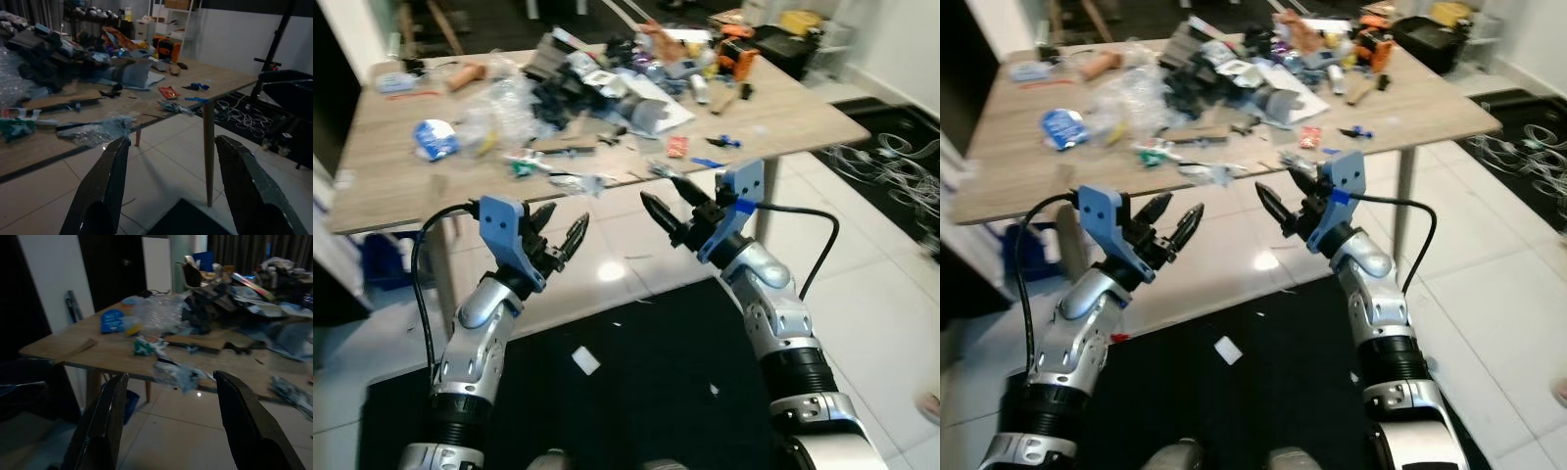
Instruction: Picking trash to rubbish bin
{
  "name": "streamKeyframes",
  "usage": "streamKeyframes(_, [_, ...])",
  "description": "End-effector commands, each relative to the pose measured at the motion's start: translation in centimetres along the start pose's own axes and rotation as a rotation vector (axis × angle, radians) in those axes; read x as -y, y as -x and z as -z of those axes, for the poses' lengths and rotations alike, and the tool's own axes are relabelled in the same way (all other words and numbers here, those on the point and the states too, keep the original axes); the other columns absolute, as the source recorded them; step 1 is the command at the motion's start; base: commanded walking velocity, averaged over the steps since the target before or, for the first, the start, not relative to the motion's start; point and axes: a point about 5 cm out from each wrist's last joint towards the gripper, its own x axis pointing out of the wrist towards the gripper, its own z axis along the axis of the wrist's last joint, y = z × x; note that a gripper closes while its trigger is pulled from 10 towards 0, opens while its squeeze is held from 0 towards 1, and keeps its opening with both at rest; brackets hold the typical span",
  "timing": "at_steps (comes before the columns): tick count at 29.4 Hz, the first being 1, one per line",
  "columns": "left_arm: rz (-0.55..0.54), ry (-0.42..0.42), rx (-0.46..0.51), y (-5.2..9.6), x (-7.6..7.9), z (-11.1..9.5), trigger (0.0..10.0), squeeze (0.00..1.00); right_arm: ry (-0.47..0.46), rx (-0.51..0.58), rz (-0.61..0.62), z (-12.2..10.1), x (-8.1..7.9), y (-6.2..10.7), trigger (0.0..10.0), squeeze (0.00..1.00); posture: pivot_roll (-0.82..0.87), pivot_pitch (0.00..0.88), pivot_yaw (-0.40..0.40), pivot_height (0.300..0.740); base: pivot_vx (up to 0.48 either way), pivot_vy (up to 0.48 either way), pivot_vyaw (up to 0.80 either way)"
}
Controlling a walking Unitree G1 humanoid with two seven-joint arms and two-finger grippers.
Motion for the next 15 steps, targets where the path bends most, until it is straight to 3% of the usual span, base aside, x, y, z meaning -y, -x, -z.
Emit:
streamKeyframes(1, [0.017,0.005,-0.025,-0.1,0.23,0.33,10.0,0.0,-0.024,-0.014,0.02,0.34,0.26,0.15,10.0,0.0,-0.12,0.0,-0.032,0.74,0.0,-0.364,0.0])
streamKeyframes(10, [0.024,0.013,-0.033,-0.15,0.28,0.49,10.0,0.0,-0.03,-0.027,0.034,0.45,0.39,0.08,10.0,0.0,-0.12,0.0,-0.032,0.74,0.0,-0.475,0.0])
streamKeyframes(15, [0.013,0.021,-0.029,-0.16,0.23,0.55,10.0,0.0,-0.033,-0.032,0.039,0.57,0.45,0.1,10.0,0.0,-0.12,0.0,-0.036,0.74,0.0,0.0,0.0])
